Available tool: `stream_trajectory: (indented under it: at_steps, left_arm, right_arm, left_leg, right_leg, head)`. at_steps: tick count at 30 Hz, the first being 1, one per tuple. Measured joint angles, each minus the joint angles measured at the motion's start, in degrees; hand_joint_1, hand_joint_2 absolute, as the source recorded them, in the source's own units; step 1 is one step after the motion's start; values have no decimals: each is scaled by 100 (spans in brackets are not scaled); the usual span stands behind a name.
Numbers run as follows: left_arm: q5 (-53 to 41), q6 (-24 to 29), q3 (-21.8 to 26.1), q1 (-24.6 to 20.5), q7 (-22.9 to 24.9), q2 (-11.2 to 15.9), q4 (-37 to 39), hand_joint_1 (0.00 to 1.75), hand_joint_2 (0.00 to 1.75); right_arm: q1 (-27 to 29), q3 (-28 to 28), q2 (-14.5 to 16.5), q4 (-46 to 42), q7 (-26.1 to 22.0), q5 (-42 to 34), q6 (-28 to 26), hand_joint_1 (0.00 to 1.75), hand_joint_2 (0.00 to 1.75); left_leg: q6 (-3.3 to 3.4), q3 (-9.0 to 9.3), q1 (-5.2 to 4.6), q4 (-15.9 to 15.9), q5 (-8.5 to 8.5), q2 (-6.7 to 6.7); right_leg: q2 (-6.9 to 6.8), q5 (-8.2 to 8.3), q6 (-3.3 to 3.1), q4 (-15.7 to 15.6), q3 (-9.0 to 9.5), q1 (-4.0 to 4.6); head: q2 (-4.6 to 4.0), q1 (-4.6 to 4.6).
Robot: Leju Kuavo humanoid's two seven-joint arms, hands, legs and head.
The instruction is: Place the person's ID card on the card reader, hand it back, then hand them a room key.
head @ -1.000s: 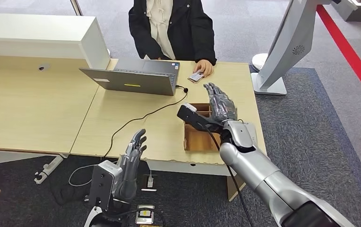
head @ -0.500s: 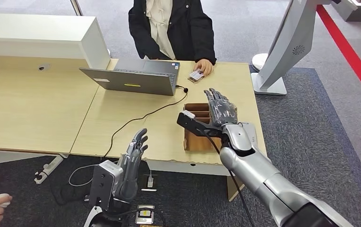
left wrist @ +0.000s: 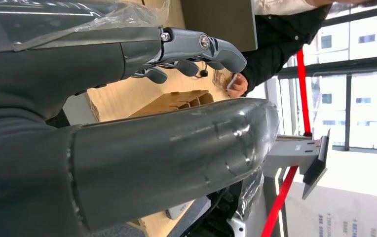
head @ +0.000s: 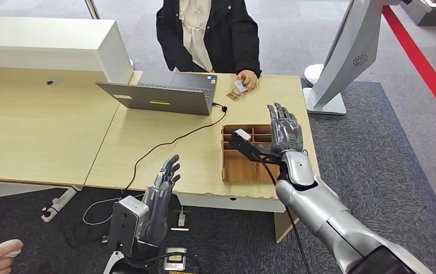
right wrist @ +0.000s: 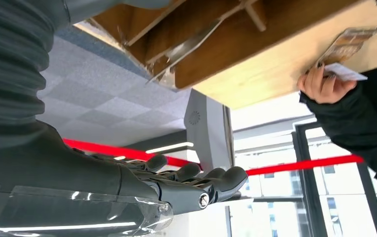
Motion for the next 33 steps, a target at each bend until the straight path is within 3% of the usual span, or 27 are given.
stream_trajectory:
  at_steps: [15,33]
  left_arm:
    - [28,-36,-2,-65,176,55,-33,0,0]
    - [86,-138,-4,-132,139,74,-32,0,0]
  right_arm:
    - [14,-132,-71,147,18,137,-226,0,175]
    - [-130,-93,52,270,-153,437,194,0,175]
  left_leg:
    - [0,0,0,0,0,0]
    - [0,-2,1,0,0,0]
  right_leg:
    - [0,0,0,0,1,0]
    - [0,0,0,0,1,1]
  head:
    - [1,-1]
    - [1,-1]
